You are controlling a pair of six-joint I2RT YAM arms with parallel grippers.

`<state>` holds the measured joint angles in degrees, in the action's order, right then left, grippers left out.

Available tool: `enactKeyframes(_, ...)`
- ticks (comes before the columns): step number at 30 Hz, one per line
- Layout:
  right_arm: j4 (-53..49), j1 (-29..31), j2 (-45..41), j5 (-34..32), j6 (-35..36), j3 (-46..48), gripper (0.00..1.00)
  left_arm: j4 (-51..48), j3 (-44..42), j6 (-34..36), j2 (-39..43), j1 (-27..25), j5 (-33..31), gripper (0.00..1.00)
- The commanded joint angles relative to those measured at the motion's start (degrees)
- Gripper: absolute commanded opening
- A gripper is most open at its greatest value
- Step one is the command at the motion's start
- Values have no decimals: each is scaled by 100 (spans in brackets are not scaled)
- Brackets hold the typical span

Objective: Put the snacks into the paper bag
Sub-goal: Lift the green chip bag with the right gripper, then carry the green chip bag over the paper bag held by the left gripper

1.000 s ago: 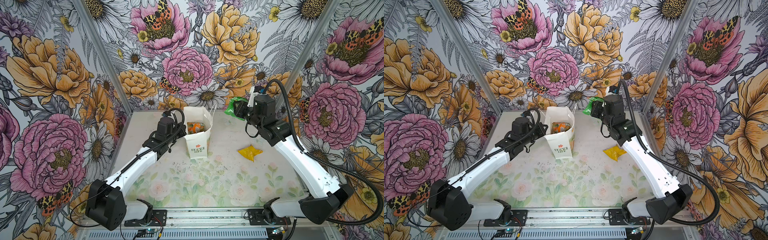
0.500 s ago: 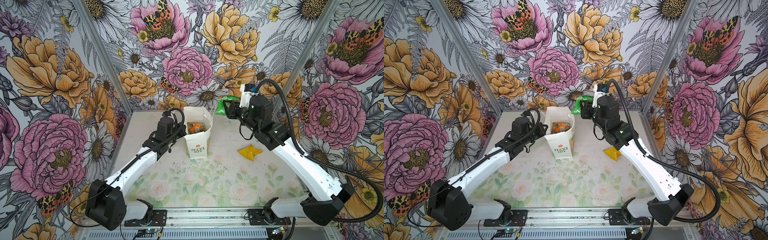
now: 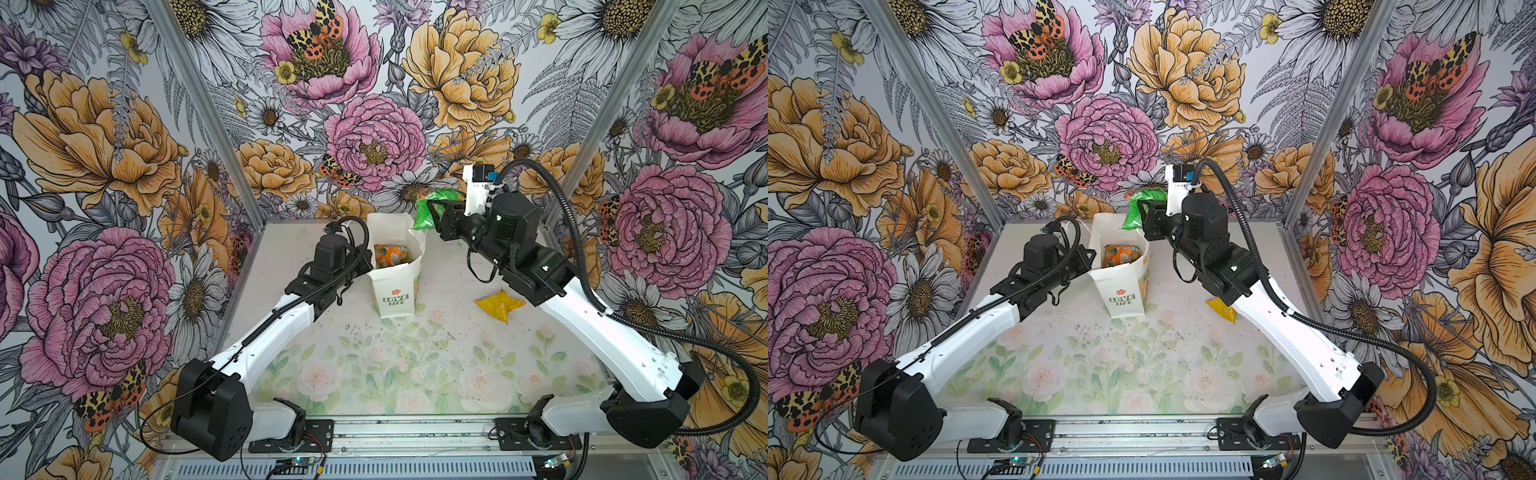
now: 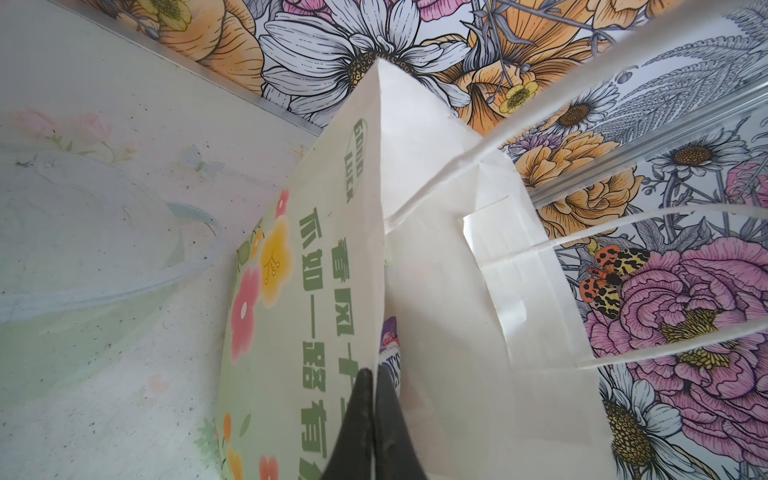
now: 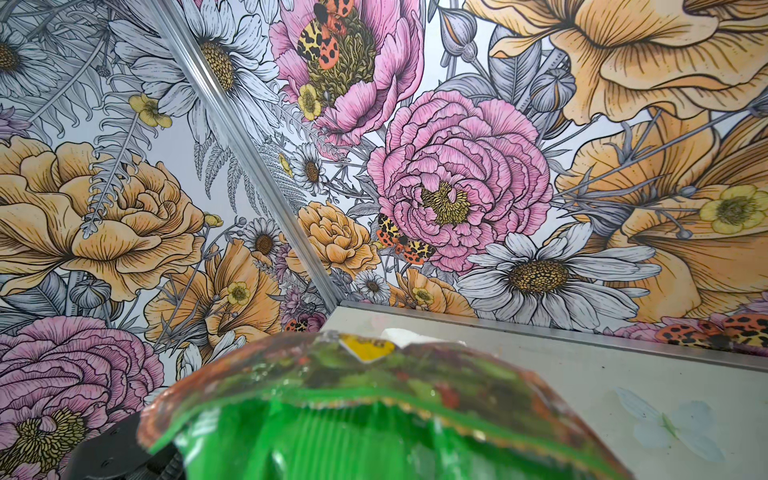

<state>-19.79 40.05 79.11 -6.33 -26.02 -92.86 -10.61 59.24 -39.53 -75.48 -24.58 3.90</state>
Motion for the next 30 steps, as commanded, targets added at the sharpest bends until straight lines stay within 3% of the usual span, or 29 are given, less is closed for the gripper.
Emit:
enactKeyframes(1, 307, 170, 193, 39, -48, -151, 39, 211, 22, 68, 187, 22, 14, 0)
enactKeyframes(10, 524, 503, 632, -29, -222, -208, 39, 209, 17, 68, 174, 23, 14, 0)
enactKeyframes(30, 562, 504, 1335, -162, -430, -263, 38, 200, 25, 75, 148, 63, 23, 0)
